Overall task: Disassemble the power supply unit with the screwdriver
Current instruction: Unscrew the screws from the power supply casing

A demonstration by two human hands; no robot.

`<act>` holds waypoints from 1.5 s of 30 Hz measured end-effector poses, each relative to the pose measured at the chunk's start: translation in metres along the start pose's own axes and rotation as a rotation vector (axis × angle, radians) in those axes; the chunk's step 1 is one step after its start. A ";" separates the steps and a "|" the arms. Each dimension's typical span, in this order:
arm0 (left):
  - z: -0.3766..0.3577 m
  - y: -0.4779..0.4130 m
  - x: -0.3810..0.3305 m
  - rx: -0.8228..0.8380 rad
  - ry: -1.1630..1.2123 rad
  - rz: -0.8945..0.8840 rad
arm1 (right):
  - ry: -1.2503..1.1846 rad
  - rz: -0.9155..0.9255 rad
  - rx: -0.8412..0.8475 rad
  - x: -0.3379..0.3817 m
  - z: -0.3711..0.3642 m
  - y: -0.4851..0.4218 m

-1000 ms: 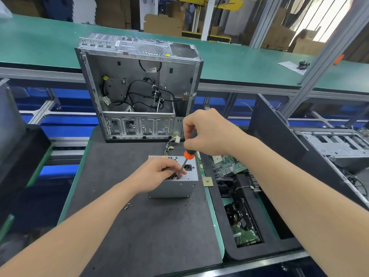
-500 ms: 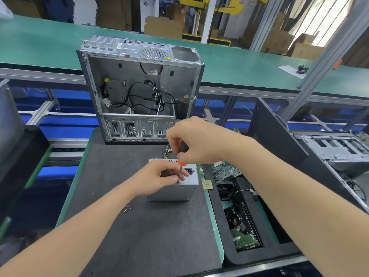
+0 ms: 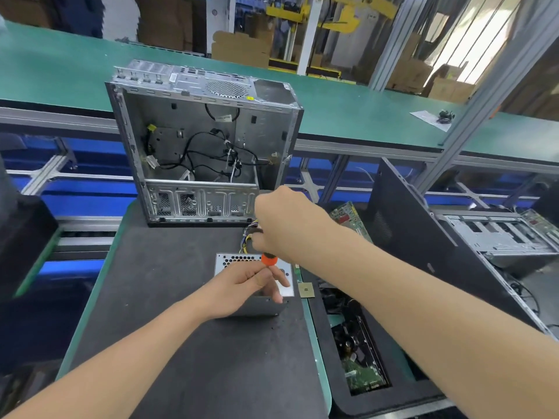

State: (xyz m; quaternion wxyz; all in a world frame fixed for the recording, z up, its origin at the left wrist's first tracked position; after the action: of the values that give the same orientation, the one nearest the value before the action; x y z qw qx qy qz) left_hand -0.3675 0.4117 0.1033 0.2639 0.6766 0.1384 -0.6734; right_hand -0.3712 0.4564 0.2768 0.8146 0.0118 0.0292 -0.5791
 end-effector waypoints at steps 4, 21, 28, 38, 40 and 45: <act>0.000 0.001 0.001 -0.001 -0.020 -0.010 | 0.019 0.460 0.226 0.011 -0.003 0.003; -0.010 0.012 -0.008 -0.092 -0.224 -0.077 | 0.029 -0.235 -0.136 0.005 -0.004 0.031; -0.017 0.020 0.004 -0.052 -0.191 -0.041 | 0.097 0.239 0.032 0.028 -0.007 0.021; -0.006 0.010 -0.006 -0.128 -0.294 -0.073 | 0.283 0.859 0.112 0.045 0.003 0.027; -0.002 0.006 -0.005 -0.127 -0.256 -0.070 | 0.080 0.576 0.023 0.028 0.014 0.017; 0.000 -0.002 -0.007 -0.112 -0.204 -0.068 | 0.024 -0.113 -0.192 -0.005 0.010 0.022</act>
State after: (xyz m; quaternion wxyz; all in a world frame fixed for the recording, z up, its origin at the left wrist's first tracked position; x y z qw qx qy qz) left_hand -0.3687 0.4141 0.1097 0.2909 0.5835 0.1713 -0.7386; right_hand -0.3516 0.4674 0.2869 0.7777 -0.0613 0.0949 -0.6184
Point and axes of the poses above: each hand's wrist, its own y-axis away from the middle knuckle, its own z-axis out of the back of the hand, x = y × z, the point moved 8 cm from there along -y, towards the middle knuckle, and after that the axes turned 12 degrees about z, right-handed, at the moved point
